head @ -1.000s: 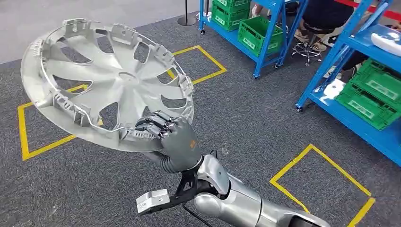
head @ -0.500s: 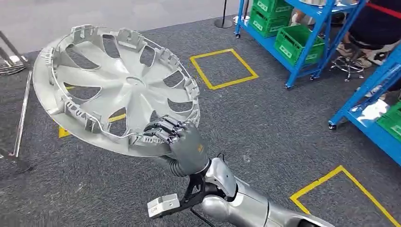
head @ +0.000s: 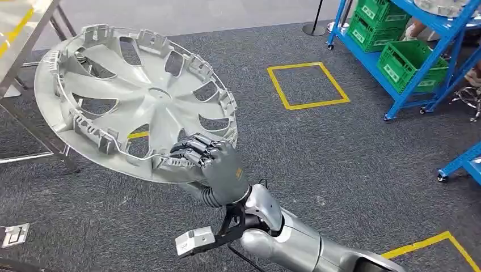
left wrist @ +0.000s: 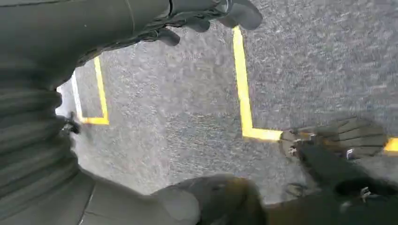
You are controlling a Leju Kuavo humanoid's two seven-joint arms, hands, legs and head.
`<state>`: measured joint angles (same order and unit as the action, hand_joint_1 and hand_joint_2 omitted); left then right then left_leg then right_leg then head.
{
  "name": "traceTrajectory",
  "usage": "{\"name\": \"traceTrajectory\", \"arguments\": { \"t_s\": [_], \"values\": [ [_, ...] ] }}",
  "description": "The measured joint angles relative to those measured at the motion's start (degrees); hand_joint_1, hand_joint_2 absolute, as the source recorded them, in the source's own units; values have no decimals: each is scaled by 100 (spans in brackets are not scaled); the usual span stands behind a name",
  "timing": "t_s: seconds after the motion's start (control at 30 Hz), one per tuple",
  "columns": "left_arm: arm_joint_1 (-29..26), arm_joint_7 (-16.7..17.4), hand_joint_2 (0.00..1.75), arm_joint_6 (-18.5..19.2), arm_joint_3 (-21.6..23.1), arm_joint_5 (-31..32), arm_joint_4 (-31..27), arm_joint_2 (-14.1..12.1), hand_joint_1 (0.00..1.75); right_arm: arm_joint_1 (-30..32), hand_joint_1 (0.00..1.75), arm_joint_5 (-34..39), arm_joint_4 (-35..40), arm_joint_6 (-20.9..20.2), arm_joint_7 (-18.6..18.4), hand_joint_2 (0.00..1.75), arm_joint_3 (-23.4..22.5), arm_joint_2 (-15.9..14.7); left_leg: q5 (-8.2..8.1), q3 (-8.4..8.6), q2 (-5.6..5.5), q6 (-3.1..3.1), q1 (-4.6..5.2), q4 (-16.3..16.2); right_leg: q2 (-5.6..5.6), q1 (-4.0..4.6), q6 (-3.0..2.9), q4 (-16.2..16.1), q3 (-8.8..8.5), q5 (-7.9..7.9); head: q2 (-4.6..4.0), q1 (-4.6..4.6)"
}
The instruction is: Take the parts from the cabinet and place them on the table.
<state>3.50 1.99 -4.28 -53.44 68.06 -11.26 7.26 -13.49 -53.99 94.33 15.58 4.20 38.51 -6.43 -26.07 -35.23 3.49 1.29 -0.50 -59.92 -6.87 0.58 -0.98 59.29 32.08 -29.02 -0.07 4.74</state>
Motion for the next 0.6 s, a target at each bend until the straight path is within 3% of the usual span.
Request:
{"name": "traceTrajectory", "arguments": {
  "t_s": [0.1,0.13,0.17,0.2,0.27,0.3,0.33,0.4,0.43,0.47,0.53,0.6],
  "values": [
    [-13,-11,175,0,0,0,0,-4,0,-47,175,20,-11,2,-4,175,18,-2,15,-26,-193,-115,12,11,-189,-9,68,-7,-44,-27,0,-7],
    [-15,-15,175,0,0,0,0,-2,0,-67,175,20,-11,7,-9,175,17,-2,33,-21,-258,-149,-18,21,70,-54,129,62,-27,-96,0,4],
    [-15,-15,175,2,-2,2,0,-2,0,-74,175,20,-11,13,-11,175,17,-2,43,-27,-312,-176,-29,21,409,-75,156,298,77,-262,0,12],
    [-1,-17,175,4,-2,2,0,-2,0,-67,175,15,-11,13,-20,175,18,-6,49,-38,-377,-198,-30,21,572,-87,172,700,261,-478,0,26],
    [26,-17,175,11,-2,7,0,0,0,-62,175,0,-13,9,-54,175,20,-17,56,-64,-543,-216,-25,18,641,-86,186,1627,721,-847,0,24],
    [26,-15,175,11,-2,20,0,0,0,-57,175,-7,-13,0,-77,175,24,-17,65,-69,-631,-214,-23,18,643,-86,179,1848,845,-861,0,26],
    [22,-11,175,17,-2,39,0,-2,0,-49,175,-18,-13,0,-105,175,28,-24,77,-70,-724,-205,-23,18,652,-88,162,1750,814,-728,0,24],
    [22,-9,175,24,-2,55,0,-2,0,-47,175,-35,-13,9,-129,175,28,-26,104,-70,-907,-178,-24,18,729,-90,104,900,413,-226,0,26],
    [25,-11,175,26,-2,57,0,0,0,-47,175,-48,-13,13,-129,175,28,-28,117,-71,-988,-157,-30,18,896,-91,69,370,147,-8,0,24],
    [27,-17,175,31,-2,61,2,18,0,-44,175,-63,-13,20,-127,175,28,-33,134,-93,-1038,-124,-35,12,1248,-98,34,38,13,-44,0,17],
    [31,-28,175,33,-2,68,0,15,0,-26,175,-101,-11,28,-129,175,28,-37,170,-144,-1166,-39,-45,28,1087,-56,62,23,28,-14,0,44],
    [-14,-37,175,59,-2,70,4,15,0,-18,175,-125,-11,31,-155,175,28,-37,228,-192,-1302,56,-50,91,972,-46,1,-6,23,29,0,46]
  ]
}}
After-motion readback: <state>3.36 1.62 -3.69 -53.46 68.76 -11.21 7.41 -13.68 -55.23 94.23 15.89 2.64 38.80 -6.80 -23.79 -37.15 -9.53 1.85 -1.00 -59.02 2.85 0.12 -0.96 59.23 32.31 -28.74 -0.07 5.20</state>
